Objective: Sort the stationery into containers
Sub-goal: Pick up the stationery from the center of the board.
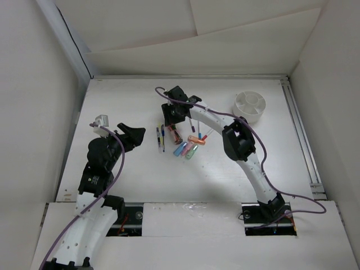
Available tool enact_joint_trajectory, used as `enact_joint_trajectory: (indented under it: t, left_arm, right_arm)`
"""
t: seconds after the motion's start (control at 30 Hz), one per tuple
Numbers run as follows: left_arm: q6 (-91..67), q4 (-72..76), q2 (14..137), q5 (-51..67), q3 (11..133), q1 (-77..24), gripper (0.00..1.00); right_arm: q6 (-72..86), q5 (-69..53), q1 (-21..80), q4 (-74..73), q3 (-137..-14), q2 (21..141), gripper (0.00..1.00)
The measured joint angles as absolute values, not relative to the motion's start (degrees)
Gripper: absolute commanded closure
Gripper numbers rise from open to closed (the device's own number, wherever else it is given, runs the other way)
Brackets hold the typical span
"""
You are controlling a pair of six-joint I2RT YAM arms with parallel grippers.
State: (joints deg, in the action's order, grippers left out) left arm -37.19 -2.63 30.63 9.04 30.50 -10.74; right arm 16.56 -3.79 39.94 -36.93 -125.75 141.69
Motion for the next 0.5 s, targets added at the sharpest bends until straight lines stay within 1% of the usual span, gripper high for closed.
enact_joint_trajectory:
  t: [0.07,0.3,0.4,0.5]
  left_arm:
    - [-37.2,-2.6,30.6,9.0,30.5,-10.7,0.29]
    - [-37.2,-2.4,31.4,9.0,30.5,-10.7,0.29]
    - [-37.2,-2.4,31.7,9.0,30.5,-10.7,0.29]
    - [-37.2,-2.4,31.8,9.2,30.5,-10.7,0.29]
  right_arm:
    - [16.9,-4.8,39.6,-36.7,-125.8,141.7,0.80]
    - [19.1,-9.5,36.8,-34.3,-123.3,138.7,0.80]
    - [20.2,-11.0,34.5,-32.5,-121.7,134.4,0.80]
    - [21.9,-12.3,30.7,-29.6,-118.8,127.6,0.80]
